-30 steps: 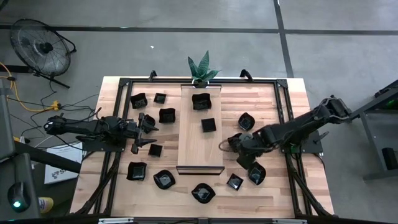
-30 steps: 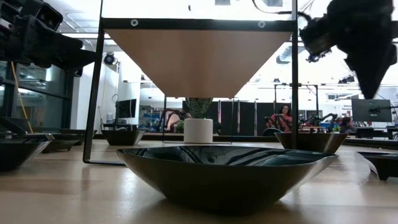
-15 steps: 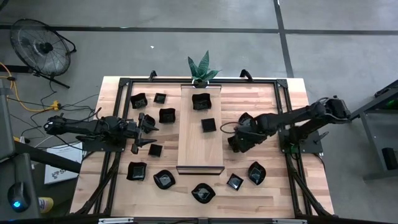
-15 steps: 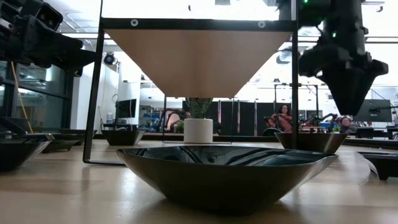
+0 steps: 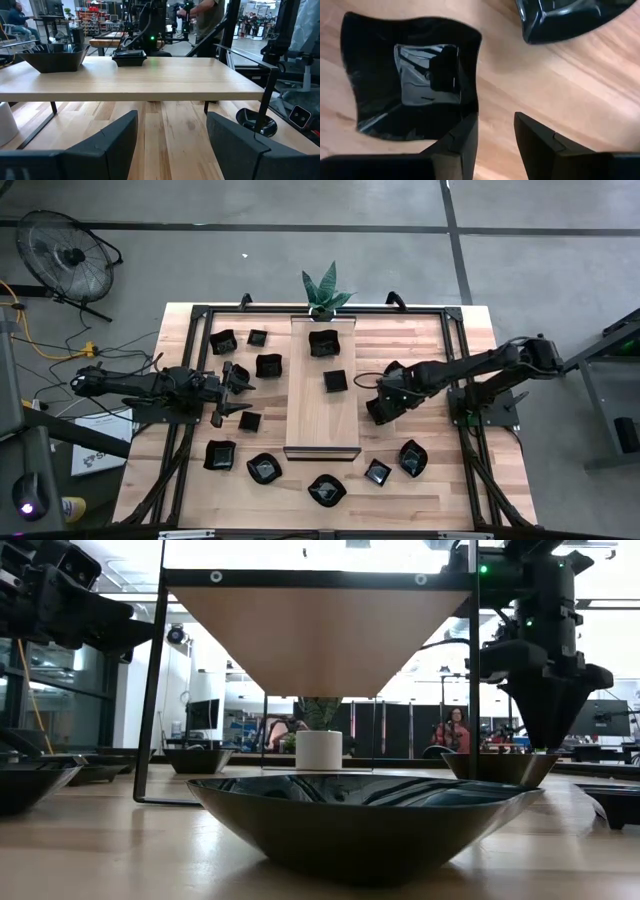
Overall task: Pick & Place Mini shaped plates
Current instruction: Stack the black distorted square plate on top of the black distorted square plate on the shelf
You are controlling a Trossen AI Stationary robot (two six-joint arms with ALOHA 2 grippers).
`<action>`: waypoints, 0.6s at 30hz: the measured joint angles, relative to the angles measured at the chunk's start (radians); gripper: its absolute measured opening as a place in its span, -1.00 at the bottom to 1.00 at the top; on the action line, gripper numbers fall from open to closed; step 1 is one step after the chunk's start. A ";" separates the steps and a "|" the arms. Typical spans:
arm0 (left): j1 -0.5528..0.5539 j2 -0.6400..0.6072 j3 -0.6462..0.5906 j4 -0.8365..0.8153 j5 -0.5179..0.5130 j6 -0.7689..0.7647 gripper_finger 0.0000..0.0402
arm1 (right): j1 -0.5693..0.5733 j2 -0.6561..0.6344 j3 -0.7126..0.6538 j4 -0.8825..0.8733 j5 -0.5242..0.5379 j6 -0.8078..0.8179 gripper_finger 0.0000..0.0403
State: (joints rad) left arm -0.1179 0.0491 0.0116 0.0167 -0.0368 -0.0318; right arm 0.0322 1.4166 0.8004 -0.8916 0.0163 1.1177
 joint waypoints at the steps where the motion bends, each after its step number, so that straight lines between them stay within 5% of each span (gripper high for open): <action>1: 0.000 0.000 0.000 0.000 0.000 0.000 0.16 | 0.000 0.000 -0.007 0.014 0.000 0.000 -0.40; 18: 0.000 0.000 0.000 0.000 0.000 0.000 0.16 | -0.006 0.000 -0.066 0.112 0.003 -0.018 -0.41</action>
State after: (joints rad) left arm -0.1180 0.0493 0.0116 0.0169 -0.0368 -0.0315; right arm 0.0257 1.4170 0.7345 -0.7792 0.0189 1.0992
